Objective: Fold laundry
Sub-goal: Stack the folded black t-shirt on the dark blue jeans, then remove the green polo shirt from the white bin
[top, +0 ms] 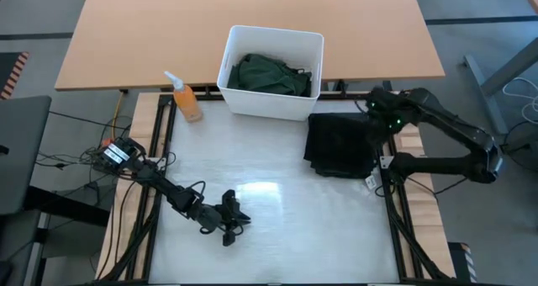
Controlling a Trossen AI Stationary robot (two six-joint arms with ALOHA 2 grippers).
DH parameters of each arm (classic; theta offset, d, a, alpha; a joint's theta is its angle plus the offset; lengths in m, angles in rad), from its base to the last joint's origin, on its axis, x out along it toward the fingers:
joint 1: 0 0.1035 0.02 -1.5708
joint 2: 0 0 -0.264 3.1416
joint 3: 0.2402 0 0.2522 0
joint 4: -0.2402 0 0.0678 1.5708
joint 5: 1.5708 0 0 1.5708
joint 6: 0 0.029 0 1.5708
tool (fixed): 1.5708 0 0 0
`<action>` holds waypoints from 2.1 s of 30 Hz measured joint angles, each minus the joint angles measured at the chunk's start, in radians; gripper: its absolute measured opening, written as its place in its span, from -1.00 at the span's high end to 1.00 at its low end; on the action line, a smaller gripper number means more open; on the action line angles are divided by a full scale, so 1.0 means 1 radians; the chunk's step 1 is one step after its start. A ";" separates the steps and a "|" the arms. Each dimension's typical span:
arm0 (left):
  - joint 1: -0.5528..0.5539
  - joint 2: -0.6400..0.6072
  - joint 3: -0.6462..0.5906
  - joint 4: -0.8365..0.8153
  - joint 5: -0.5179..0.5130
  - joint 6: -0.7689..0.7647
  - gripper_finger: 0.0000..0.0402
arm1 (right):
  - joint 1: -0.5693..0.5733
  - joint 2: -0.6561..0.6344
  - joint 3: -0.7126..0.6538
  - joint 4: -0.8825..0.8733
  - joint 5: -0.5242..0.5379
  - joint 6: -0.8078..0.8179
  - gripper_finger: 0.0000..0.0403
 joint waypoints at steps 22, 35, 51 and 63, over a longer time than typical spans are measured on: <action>-0.023 0.000 0.000 0.018 -0.013 -0.017 0.79 | 0.334 -0.013 -0.415 0.669 0.013 0.383 0.88; -0.008 0.000 0.000 0.050 -0.112 -0.020 0.79 | 0.315 0.017 0.066 0.559 0.091 0.156 0.81; -0.014 0.008 0.000 0.061 -0.167 -0.003 0.79 | 0.108 0.536 0.493 1.080 -0.225 -0.142 0.48; -0.023 0.008 0.000 0.043 -0.146 0.058 0.79 | -0.035 1.092 1.190 0.535 -0.497 0.015 -0.44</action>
